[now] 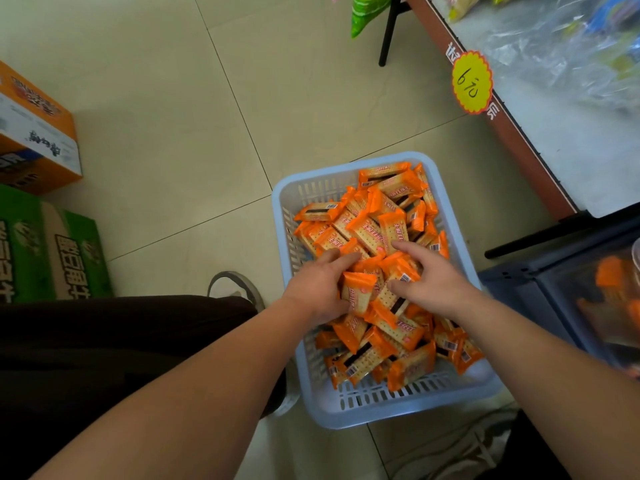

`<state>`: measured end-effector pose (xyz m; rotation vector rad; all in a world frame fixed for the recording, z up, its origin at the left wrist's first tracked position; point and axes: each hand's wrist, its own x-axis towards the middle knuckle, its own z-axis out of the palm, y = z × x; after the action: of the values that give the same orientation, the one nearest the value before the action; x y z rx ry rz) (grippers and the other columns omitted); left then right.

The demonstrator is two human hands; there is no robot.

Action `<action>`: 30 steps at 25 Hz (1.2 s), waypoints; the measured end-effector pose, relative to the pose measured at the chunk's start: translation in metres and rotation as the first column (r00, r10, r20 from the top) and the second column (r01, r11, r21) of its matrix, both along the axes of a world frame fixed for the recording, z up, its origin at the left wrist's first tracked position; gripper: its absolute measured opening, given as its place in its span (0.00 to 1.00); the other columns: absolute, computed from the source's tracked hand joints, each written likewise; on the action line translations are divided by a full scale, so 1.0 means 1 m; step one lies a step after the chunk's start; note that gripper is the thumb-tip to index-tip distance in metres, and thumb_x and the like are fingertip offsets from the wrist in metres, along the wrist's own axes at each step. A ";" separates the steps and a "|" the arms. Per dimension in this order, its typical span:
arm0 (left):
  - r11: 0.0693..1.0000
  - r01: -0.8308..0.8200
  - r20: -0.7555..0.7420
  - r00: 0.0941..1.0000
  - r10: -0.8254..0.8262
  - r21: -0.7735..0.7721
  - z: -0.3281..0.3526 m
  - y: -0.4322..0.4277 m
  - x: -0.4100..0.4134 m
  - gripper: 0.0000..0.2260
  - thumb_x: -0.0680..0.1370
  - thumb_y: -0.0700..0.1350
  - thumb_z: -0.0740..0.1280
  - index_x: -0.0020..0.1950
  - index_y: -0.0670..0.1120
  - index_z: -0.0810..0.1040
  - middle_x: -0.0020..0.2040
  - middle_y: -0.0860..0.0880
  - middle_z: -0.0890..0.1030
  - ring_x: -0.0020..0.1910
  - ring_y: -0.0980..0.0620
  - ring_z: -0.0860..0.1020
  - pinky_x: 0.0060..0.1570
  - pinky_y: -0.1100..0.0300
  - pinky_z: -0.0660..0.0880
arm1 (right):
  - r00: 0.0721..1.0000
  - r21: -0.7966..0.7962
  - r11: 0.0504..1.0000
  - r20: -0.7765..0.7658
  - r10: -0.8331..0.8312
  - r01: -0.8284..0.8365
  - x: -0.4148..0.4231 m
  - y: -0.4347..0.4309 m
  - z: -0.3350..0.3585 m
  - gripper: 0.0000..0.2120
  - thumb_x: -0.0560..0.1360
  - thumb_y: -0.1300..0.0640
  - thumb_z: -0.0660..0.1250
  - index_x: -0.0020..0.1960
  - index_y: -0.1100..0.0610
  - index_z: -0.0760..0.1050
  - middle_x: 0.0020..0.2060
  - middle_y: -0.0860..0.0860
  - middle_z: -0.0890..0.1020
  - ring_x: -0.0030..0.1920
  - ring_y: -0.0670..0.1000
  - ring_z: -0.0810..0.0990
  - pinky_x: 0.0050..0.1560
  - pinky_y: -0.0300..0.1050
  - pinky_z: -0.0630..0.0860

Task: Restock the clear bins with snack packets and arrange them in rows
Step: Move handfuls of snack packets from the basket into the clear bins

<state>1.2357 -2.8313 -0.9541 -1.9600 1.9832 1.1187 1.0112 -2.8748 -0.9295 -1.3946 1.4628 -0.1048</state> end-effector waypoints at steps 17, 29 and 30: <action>0.949 -0.186 -0.187 0.972 0.141 -0.254 0.123 -0.016 -0.005 0.18 0.66 0.57 0.81 0.53 0.56 0.85 0.50 0.56 0.82 0.49 0.54 0.81 0.49 0.51 0.81 | 0.976 -0.280 0.952 -0.208 0.066 -0.124 -0.037 -0.015 0.127 0.24 0.73 0.47 0.76 0.66 0.40 0.73 0.44 0.46 0.73 0.43 0.48 0.76 0.44 0.45 0.71; 0.774 0.039 -0.328 0.892 -0.313 -0.632 0.274 0.003 -0.175 0.23 0.63 0.63 0.76 0.58 0.61 0.83 0.55 0.60 0.80 0.52 0.56 0.82 0.52 0.51 0.80 | 0.968 -0.545 0.833 -0.144 -0.203 0.093 -0.217 0.087 0.301 0.24 0.70 0.53 0.79 0.61 0.40 0.72 0.42 0.48 0.80 0.42 0.46 0.77 0.45 0.44 0.74; 0.760 0.064 -0.321 0.881 -0.348 -0.647 0.280 0.000 -0.199 0.23 0.64 0.62 0.76 0.58 0.60 0.83 0.55 0.59 0.80 0.52 0.55 0.82 0.52 0.51 0.80 | 0.957 -0.545 0.824 -0.121 -0.262 0.157 -0.235 0.095 0.303 0.24 0.70 0.53 0.79 0.60 0.40 0.72 0.41 0.51 0.80 0.40 0.49 0.77 0.46 0.48 0.76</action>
<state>1.0368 -2.8312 -0.6746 -1.7413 3.0578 0.9676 0.7762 -2.7801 -0.6269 -1.7112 1.8377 -0.5719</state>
